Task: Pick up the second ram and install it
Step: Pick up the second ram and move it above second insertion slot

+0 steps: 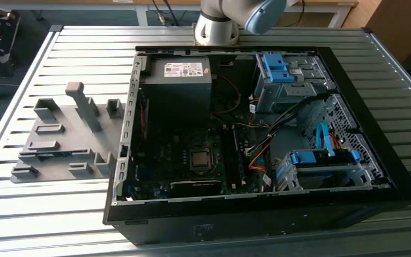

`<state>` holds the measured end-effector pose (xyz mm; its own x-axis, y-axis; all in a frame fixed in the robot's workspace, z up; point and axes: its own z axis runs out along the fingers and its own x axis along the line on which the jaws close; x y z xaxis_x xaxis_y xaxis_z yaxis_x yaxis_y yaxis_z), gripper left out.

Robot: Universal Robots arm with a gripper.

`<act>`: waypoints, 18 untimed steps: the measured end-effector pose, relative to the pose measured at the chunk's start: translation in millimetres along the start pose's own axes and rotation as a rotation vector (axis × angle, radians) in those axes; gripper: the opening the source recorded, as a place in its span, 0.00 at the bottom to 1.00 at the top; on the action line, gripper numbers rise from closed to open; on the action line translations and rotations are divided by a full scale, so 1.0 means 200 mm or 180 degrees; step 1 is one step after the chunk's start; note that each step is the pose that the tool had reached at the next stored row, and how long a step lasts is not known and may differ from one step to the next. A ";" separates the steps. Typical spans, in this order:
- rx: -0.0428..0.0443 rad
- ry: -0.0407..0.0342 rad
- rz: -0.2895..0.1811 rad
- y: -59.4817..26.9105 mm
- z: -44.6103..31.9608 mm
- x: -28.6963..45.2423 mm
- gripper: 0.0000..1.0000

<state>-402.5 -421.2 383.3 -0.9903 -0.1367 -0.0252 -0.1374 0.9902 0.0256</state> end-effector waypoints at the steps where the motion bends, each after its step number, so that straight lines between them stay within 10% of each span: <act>1: 0.0001 0.0000 -0.0010 -0.004 0.000 0.001 0.11; 18: 0.0006 0.0013 -0.0469 -0.022 0.010 0.004 0.11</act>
<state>-402.8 -425.7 381.3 -0.9595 -0.2807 -0.0244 -0.2812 0.9594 0.0200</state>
